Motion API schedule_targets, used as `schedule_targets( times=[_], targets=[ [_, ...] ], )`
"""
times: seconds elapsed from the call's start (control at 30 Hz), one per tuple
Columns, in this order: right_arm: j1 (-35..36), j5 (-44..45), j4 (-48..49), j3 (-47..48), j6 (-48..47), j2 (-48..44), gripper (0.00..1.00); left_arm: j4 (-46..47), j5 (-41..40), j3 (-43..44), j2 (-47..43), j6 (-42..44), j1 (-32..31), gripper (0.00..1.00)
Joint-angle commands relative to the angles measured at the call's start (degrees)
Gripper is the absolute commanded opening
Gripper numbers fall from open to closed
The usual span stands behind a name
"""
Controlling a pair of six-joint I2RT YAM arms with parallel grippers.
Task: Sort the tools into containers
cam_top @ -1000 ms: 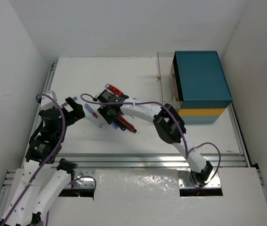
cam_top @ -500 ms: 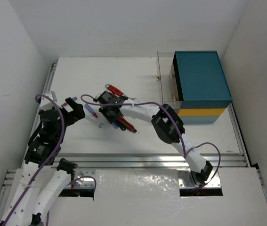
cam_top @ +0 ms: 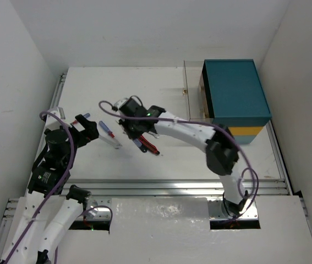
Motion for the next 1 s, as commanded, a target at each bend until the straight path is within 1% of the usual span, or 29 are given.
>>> schedule_targets(
  times=[0.0,0.03,0.07,0.1,0.13,0.17,0.2,0.23,0.27,0.33,0.37,0.43,0.47,0.5,0.53,0.57,0.6,0.63,0.67,0.7,0.73,0.8,0.87,0.93,0.97],
  targets=[
    [-1.6,2.7,-0.3,1.9,-1.4,-15.4,0.0,2.8,0.3,0.6,-0.4,0.6,0.0,1.0],
    [-2.4,3.8,-2.7,2.0,-1.5,-17.1,0.0,2.8,0.3,0.6,-0.4,0.6,0.0,1.0],
    [-4.7,5.3,-4.0,2.8,-1.7,-20.3,0.0,2.9,0.4,0.6,-0.2,0.6,0.0,1.0],
    [-6.6,7.3,-5.5,3.4,-1.6,-21.5,0.0,3.0,0.4,0.6,0.0,0.7,0.0,1.0],
    [-8.8,7.0,-7.0,4.2,-1.0,-22.3,0.0,3.0,0.4,0.6,0.3,0.6,0.0,1.0],
    [-13.6,6.5,-10.4,6.1,-0.7,-23.1,0.0,2.9,0.4,0.6,1.1,0.6,0.0,1.0],
    [-16.0,6.5,-11.7,7.0,-0.8,-24.0,0.0,2.8,0.1,0.6,1.7,0.5,0.0,1.0],
    [-18.1,8.3,-12.9,7.9,-0.9,-24.1,0.01,2.3,-0.7,0.7,2.3,0.4,0.0,1.0],
    [-22.2,8.6,-14.8,9.8,-1.1,-23.9,0.01,1.9,-1.1,1.1,3.8,-0.1,-0.1,1.0],
    [-26.0,8.4,-17.3,12.0,-1.7,-22.9,0.01,0.9,-1.8,1.7,5.9,-0.3,0.0,1.0],
    [-29.1,8.4,-17.9,13.8,-2.0,-22.2,0.01,0.4,-1.8,2.8,8.4,-0.4,0.0,1.0],
    [-31.8,9.7,-18.5,15.1,-2.6,-19.7,0.02,-1.9,-2.5,4.4,11.6,-0.6,0.0,1.0],
    [-34.2,9.9,-18.2,15.0,-2.6,-19.1,0.02,-3.0,-2.5,6.6,15.2,-2.5,0.0,1.0],
    [-35.6,9.7,-17.6,14.6,-2.4,-18.6,0.03,-3.4,-1.6,7.4,16.7,-2.7,-0.1,1.0],
    [-37.7,8.2,-17.5,14.4,-1.6,-17.4,0.06,-3.0,1.4,8.3,19.7,-2.8,0.0,1.0],
    [-38.3,7.3,-17.6,14.4,-1.3,-16.7,0.07,-2.6,2.4,8.7,21.4,-3.1,0.0,1.0],
    [-38.8,6.5,-17.7,14.5,-1.2,-16.0,0.11,-2.3,3.2,9.3,22.9,-3.5,0.0,1.0],
    [-39.1,5.8,-18.0,14.7,-0.9,-14.7,0.23,-2.2,3.9,9.9,24.6,-4.0,0.0,1.0],
    [-39.2,4.7,-18.1,15.0,-0.9,-14.1,0.28,-2.2,4.1,10.9,27.6,-4.8,0.0,1.0],
    [-39.2,4.6,-18.4,15.3,-0.5,-13.5,0.35,-2.0,4.0,11.4,28.7,-5.3,0.0,1.0],
    [-39.1,4.6,-19.0,15.7,-0.5,-12.8,0.46,-1.6,3.3,12.0,31.0,-6.4,0.0,1.0],
    [-39.1,4.8,-19.6,17.0,-0.1,-12.7,0.56,-0.8,2.7,12.3,33.3,-7.5,0.0,1.0],
    [-39.2,4.6,-19.8,17.5,0.2,-14.2,0.64,0.2,2.0,12.7,37.1,-9.6,0.0,1.0],
    [-38.8,3.3,-20.1,17.1,1.1,-16.1,0.64,1.1,1.1,13.0,41.4,-11.4,0.1,0.99],
    [-38.3,2.5,-20.0,16.1,1.3,-19.0,0.64,1.9,0.7,13.3,43.0,-11.7,0.1,0.98]
  ],
)
